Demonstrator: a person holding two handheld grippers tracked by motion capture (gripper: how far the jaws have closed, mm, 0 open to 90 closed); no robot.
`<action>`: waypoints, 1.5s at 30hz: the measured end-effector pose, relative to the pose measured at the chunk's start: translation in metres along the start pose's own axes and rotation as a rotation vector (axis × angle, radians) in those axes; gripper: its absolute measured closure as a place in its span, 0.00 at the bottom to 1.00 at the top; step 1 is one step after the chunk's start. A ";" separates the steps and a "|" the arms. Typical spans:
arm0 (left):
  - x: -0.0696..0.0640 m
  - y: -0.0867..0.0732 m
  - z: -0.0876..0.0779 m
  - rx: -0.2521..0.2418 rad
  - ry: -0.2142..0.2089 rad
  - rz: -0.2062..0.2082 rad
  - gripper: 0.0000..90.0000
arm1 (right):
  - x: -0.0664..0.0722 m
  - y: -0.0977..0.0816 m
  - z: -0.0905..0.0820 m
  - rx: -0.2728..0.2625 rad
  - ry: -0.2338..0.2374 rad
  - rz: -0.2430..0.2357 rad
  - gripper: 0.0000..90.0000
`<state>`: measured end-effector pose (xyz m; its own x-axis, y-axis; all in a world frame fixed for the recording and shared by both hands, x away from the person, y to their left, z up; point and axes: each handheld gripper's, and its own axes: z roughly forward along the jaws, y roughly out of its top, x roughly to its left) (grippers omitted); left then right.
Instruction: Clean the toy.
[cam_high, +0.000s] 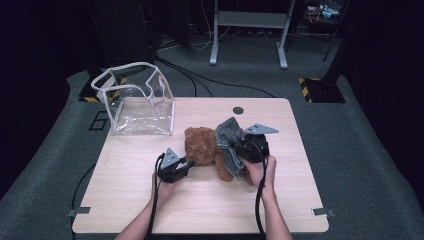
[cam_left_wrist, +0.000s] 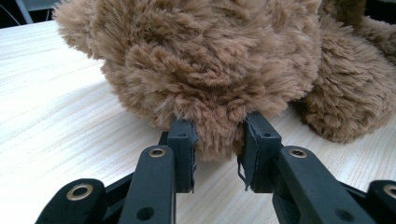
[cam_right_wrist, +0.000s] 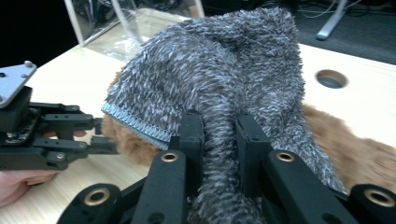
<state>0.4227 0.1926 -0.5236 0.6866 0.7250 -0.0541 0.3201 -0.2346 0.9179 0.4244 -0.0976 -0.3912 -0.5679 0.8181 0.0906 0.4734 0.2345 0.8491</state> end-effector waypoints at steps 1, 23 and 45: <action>0.000 0.000 0.000 -0.002 0.002 0.001 0.76 | 0.003 0.001 0.004 0.004 0.006 -0.002 0.83; -0.001 0.000 0.000 -0.004 0.007 0.004 0.77 | 0.028 0.017 0.060 0.078 0.045 -0.011 0.83; -0.001 0.000 0.000 -0.001 0.004 -0.001 0.77 | 0.060 -0.046 0.074 0.277 0.159 -0.088 0.83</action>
<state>0.4218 0.1923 -0.5237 0.6839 0.7276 -0.0534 0.3197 -0.2331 0.9184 0.4181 -0.0201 -0.4635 -0.7020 0.7017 0.1219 0.5707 0.4519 0.6857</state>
